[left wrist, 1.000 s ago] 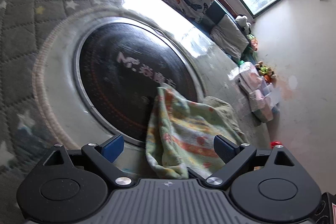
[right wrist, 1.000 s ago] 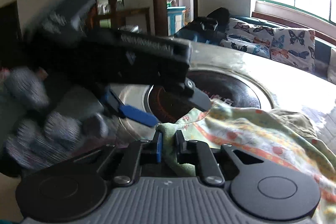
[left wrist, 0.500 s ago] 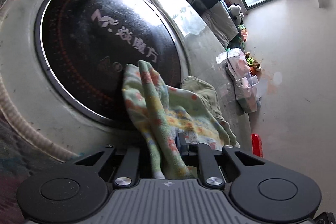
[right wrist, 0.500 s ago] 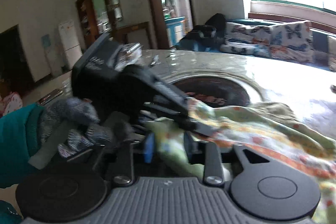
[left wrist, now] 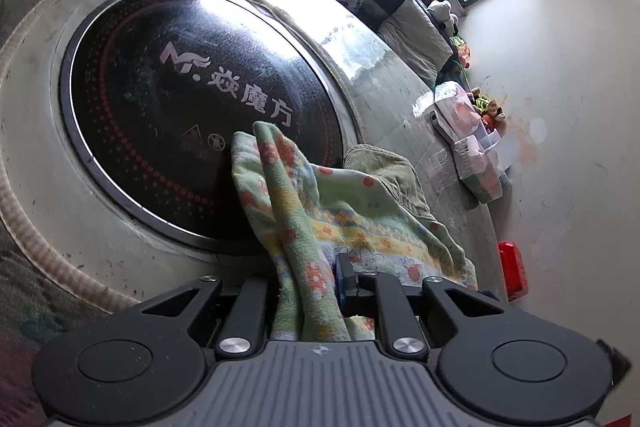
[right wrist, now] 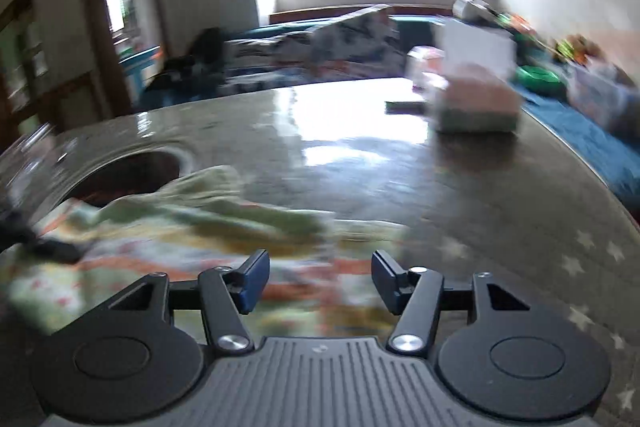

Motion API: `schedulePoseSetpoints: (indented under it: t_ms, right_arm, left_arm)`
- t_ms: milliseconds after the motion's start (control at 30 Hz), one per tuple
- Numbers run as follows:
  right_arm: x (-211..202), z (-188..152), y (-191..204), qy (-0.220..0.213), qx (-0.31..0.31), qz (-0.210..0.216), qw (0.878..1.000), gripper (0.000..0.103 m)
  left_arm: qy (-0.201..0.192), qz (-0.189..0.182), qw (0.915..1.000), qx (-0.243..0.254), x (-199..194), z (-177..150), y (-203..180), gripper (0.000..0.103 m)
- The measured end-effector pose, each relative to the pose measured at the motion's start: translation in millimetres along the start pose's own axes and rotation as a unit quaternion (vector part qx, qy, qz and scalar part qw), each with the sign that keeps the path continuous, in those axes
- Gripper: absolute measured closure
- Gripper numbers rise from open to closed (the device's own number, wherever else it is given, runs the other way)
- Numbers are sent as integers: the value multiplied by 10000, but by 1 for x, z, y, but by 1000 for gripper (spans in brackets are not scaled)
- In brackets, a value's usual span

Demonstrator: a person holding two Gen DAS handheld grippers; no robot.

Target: Fold clothes

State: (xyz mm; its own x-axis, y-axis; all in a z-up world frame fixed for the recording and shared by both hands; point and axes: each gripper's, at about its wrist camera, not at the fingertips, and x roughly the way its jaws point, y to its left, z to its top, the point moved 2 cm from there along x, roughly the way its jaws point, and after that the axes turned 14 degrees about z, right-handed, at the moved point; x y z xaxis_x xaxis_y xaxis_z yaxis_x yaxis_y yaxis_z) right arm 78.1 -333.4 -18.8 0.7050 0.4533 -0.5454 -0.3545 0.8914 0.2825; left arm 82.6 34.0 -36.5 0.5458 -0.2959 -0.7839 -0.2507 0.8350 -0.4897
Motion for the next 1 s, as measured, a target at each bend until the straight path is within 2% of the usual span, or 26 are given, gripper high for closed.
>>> schedulePoseSetpoints:
  t_ms: [133,233,267,333,433,500,733,1000]
  right_arm:
    - [5,-5,-20,-55,417,51,9991,32]
    - [7,-7,-12,-66,355,210,9991,36]
    - [8,-8,-9,-60,324,255,9991,40]
    - [10,-8,0,-27,241,326,9992,62]
    - [11,-9,10,-17,157,410,9990,84]
    - [1,-7,8,-151,244,391,9988,92]
    - [-35,1,3,-614,392,244,9970,95]
    - [-83,21,-23,-990,222,-476,9937,95]
  left_arm:
    - [-51,99,9999,95,2,1,-4,87]
    - [-107,194,9996,167,3,1,-6,86]
    - [-132,218,9994,212,4,1,-7,86]
    - [-210,283,9988,328,3,0,-9,86]
    - [-306,387,9979,425,2,-1,-13,87]
    - [-363,402,9974,474,-1,0,-17,89]
    - [-553,136,9939,939,-13,7,-57,92]
    - [-589,-308,9852,1580,1,10,-132,92]
